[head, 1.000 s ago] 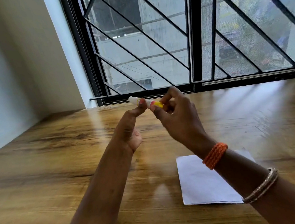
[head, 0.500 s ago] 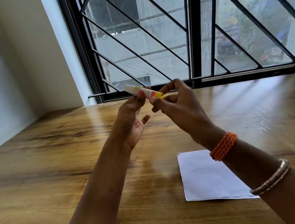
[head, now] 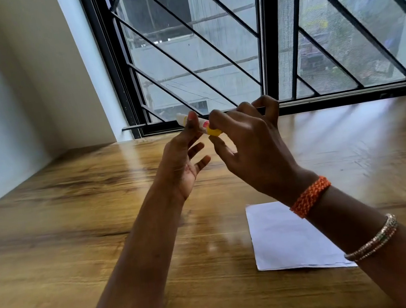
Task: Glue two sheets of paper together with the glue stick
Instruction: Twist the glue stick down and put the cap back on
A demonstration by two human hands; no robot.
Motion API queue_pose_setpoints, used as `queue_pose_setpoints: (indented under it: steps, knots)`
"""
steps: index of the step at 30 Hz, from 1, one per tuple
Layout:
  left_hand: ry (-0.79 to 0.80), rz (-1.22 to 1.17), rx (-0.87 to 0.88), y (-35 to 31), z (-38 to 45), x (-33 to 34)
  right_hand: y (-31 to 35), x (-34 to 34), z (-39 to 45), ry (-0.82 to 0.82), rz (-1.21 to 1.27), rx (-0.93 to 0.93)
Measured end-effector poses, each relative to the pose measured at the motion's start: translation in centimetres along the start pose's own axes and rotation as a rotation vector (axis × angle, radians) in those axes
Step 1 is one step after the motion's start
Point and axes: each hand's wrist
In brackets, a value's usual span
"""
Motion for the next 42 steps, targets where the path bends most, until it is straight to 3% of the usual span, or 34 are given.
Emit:
queue_pose_setpoints:
  steps: [3,8,12,14,19,21,23,26,31,34,36,40,42]
  knots:
    - [0.038,-0.05,0.011,-0.2,-0.1,0.0,0.6,0.0,0.1,0.0,0.2,0.181]
    - [0.106,-0.102,0.042,-0.3,0.2,0.0,0.9,-0.7,0.9,0.14,0.8,0.712]
    - [0.139,-0.094,0.038,-0.4,0.0,0.1,0.8,-1.0,1.2,0.152,0.96,0.822]
    - [0.119,-0.066,0.037,-0.4,0.0,0.1,1.0,-0.8,1.1,0.105,0.861,0.744]
    - [0.067,-0.014,0.036,-0.3,-0.4,0.2,0.8,0.1,0.1,-0.035,0.103,0.082]
    - [0.049,-0.014,0.036,-0.2,-0.2,0.1,0.7,0.0,0.0,-0.021,-0.03,0.001]
    - [0.045,-0.014,0.027,-0.2,-0.2,0.2,0.7,-0.1,0.0,-0.022,-0.003,0.034]
    - [0.048,-0.057,0.004,-0.3,-0.1,0.3,1.0,-0.1,0.2,0.006,0.293,0.258]
    - [0.094,-0.076,0.018,-0.7,-0.1,0.4,0.7,-1.0,1.0,0.142,0.946,0.843]
    - [0.075,-0.052,0.021,-0.7,-0.3,0.7,0.5,-1.2,1.1,0.16,1.115,0.977]
    - [0.033,-0.015,0.016,-0.6,-0.1,0.6,0.8,-1.1,1.1,0.115,1.018,0.878]
    - [0.005,0.004,-0.009,-0.2,0.1,0.5,1.0,0.1,0.1,-0.011,0.241,0.207]
    - [-0.003,-0.011,-0.023,-0.2,0.1,0.5,0.9,0.3,-0.2,-0.016,0.055,0.085]
Point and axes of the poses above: each hand's wrist, its own z-axis towards the middle knuckle, its own x-axis out of the palm, y = z × x, and after that the axes turned 1 degree about -x, right-handed
